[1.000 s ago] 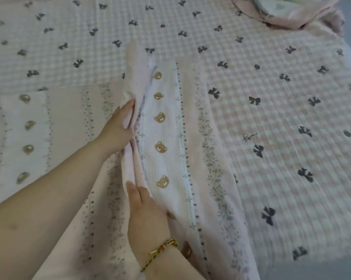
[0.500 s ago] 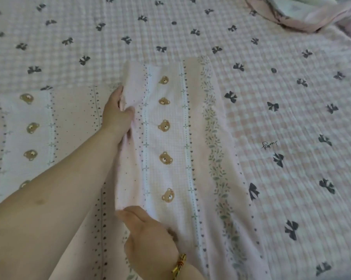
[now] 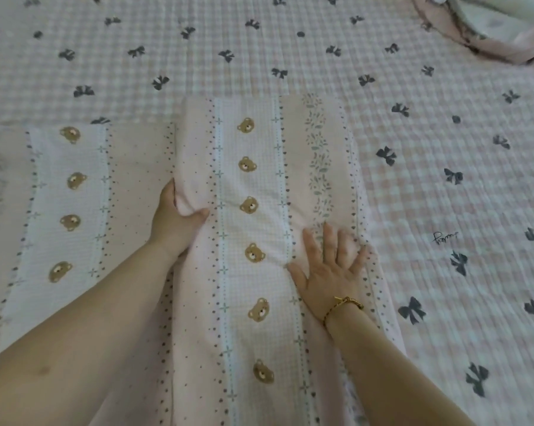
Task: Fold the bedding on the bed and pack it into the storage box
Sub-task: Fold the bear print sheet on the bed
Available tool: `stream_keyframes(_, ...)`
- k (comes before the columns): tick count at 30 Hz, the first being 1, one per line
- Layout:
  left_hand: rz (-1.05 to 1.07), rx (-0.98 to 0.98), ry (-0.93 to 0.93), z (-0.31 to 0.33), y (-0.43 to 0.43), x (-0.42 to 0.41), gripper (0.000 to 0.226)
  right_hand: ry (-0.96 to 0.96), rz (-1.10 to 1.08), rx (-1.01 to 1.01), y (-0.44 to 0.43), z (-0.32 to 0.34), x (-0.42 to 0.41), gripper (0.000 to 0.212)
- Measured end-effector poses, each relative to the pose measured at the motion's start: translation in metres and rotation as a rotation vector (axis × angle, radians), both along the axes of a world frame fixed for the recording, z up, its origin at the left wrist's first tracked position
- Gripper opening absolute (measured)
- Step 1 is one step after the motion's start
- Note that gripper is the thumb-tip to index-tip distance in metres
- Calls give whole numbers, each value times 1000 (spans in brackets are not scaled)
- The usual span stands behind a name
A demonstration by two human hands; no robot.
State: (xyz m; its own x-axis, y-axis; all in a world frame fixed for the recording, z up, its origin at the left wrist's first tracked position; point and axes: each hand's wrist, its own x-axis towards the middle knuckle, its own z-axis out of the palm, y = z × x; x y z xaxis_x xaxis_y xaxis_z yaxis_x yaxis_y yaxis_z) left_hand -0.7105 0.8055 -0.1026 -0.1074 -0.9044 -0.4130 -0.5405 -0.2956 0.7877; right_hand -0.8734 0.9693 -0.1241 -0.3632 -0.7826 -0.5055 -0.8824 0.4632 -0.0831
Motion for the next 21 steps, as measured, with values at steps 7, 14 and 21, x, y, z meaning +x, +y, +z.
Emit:
stream_keyframes(7,102,-22,-3,3,29,24,57,28,3,-95,-48,6,-8,85)
stream_keyframes(14,23,219,78,4,53,39,63,61,-81,-92,-120,0,1,68)
stream_keyframes(21,18,230,-37,-3,90,62,72,39,-9,-260,-214,29,79,67)
